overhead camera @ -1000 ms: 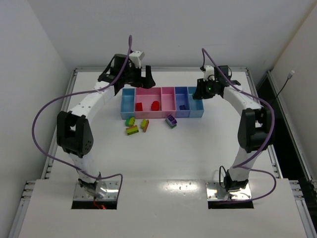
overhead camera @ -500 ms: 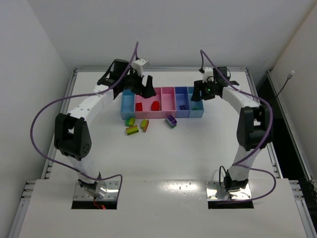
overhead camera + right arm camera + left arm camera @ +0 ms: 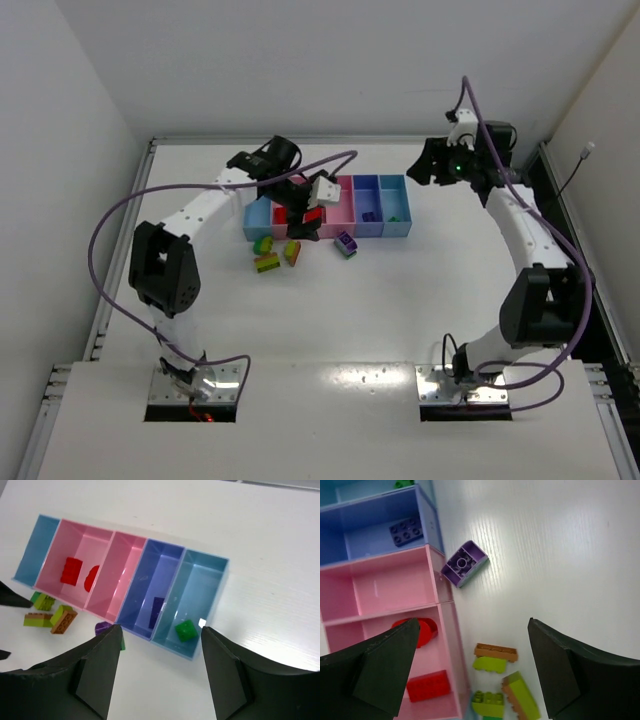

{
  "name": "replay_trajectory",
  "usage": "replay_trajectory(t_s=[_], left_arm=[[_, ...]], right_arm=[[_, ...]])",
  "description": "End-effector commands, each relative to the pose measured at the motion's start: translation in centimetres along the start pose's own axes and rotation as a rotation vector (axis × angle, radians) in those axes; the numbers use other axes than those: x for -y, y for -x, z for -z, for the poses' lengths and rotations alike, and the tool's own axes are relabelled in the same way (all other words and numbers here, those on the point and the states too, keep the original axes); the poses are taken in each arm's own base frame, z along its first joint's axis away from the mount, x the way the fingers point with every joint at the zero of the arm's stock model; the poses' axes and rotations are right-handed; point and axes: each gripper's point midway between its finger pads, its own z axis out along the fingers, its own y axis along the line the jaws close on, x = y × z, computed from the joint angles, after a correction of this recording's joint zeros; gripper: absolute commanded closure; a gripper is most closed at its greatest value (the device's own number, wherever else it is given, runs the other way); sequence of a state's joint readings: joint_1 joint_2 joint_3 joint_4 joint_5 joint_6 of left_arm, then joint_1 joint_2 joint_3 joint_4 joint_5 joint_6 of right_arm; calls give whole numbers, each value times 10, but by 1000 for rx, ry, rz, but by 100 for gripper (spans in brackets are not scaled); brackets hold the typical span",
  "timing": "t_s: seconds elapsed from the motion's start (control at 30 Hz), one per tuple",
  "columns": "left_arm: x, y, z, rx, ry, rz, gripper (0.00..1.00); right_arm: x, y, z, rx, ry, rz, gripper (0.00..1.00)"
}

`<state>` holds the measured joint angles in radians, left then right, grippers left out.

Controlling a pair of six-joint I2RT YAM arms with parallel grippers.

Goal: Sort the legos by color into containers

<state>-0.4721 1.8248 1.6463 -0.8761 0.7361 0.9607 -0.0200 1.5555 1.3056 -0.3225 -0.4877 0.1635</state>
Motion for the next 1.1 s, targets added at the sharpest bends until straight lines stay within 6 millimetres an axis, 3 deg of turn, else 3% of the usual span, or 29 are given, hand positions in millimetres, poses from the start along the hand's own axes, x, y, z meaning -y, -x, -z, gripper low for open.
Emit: replay_trajectory(t_s=[0.0, 0.13, 0.27, 0.37, 0.47, 0.53, 0.77, 1.07], left_arm=[[7, -2, -21, 11, -97, -308, 4], [8, -6, -42, 22, -146, -430, 6], [9, 6, -57, 17, -171, -617, 12], [7, 13, -68, 27, -189, -663, 15], [5, 14, -80, 11, -218, -708, 27], [6, 14, -90, -7, -244, -736, 31], [9, 4, -103, -75, -317, -796, 31], [-1, -5, -111, -118, -354, -814, 31]], right_arm=[[5, 4, 15, 18, 2, -52, 33], [26, 2, 25, 27, -23, -97, 33], [48, 0, 35, 50, -50, -148, 33], [57, 1, 38, 60, -52, -171, 33], [59, -2, 38, 56, -35, -192, 33], [60, 1, 40, 67, -23, -199, 33], [67, -4, 39, 60, -19, -220, 33], [69, -8, 37, 64, -6, -242, 33]])
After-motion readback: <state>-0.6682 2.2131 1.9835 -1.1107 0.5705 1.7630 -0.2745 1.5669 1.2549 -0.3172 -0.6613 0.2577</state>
